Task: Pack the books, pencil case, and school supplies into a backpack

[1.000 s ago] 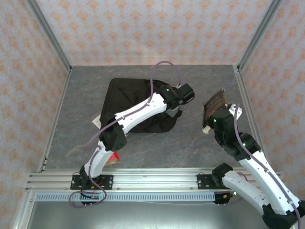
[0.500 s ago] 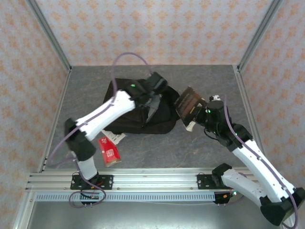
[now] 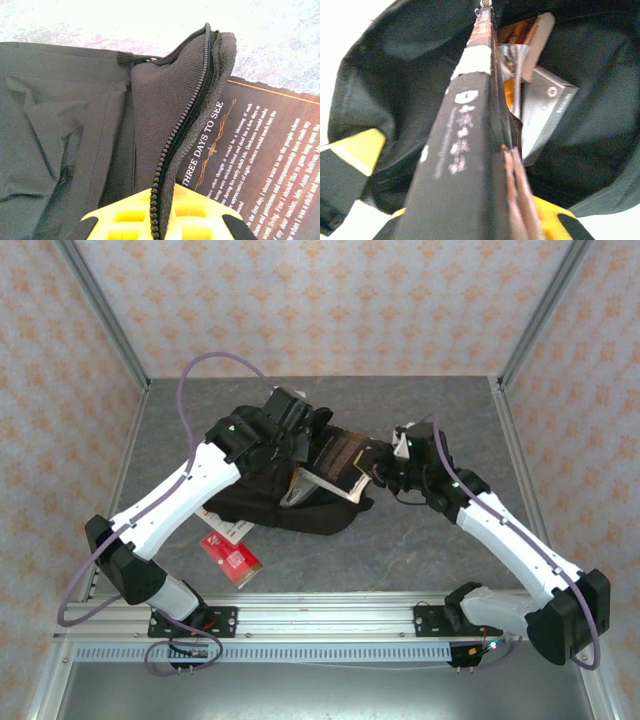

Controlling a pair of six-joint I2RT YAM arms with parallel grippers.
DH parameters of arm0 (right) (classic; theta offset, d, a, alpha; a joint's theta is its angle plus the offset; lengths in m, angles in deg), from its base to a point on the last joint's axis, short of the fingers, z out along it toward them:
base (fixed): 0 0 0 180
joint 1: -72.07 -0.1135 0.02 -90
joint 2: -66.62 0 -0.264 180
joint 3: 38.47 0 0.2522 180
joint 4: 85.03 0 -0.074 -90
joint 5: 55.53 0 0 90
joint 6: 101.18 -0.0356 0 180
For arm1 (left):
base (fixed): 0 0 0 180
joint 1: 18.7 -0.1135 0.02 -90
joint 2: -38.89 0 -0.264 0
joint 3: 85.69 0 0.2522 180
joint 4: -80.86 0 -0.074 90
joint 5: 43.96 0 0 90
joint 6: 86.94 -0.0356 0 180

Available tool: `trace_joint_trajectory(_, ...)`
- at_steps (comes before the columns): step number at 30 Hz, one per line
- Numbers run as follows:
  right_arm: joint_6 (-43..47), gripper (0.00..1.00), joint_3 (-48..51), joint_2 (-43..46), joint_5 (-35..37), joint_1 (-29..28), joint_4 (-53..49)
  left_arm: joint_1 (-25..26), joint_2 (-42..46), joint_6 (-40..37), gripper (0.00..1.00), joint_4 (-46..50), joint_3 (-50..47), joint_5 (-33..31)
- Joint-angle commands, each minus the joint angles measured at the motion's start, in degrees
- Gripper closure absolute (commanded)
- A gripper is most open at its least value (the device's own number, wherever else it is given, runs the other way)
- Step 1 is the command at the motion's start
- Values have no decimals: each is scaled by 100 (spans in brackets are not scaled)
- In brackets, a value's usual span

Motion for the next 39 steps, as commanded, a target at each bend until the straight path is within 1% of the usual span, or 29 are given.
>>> trace_joint_trajectory(1, -524, 100, -474, -80, -560, 34, 637, -119, 364, 185, 100, -347, -28, -41)
trace_joint_trajectory(4, -1092, 100, -312, -455, -900, 34, 1079, -203, 438, 221, 100, -438, 19, 31)
trace_joint_trajectory(7, -1345, 100, -57, -635, -888, 21, 1454, -216, 454, 233, 100, -449, 153, 49)
trace_joint_trajectory(13, -1286, 100, 165, -878, -829, -98, 1832, -234, 441, 209, 100, -363, 463, 15)
trace_joint_trajectory(18, -936, 100, 118, -1197, -855, -324, 2096, -238, 367, 176, 100, -348, 594, 83)
trace_joint_trajectory(20, -956, 100, 73, -1392, -868, -374, 2206, -238, 303, 174, 100, -300, 672, 102)
trace_joint_trajectory(22, -1037, 100, 63, -1596, -968, -414, 2550, -239, 250, 143, 100, -273, 731, 146)
trace_joint_trajectory(25, -1030, 100, -9, -1815, -1059, -494, 2772, -242, 201, 116, 100, -201, 802, 51)
trace_joint_trajectory(27, -816, 100, -24, -1842, -998, -517, 2783, -256, 194, 97, 100, -215, 807, 93)
trace_joint_trajectory(31, -716, 100, -76, -2025, -866, -544, 3190, -251, 64, 55, 100, -178, 899, 270)
trace_joint_trajectory(35, -797, 100, -366, -2570, -658, -614, 3645, -251, -14, 42, 100, -215, 921, 487)
trace_joint_trajectory(39, -1063, 100, -606, -3331, -59, -694, 4219, -251, -6, -17, 100, -208, 921, 450)
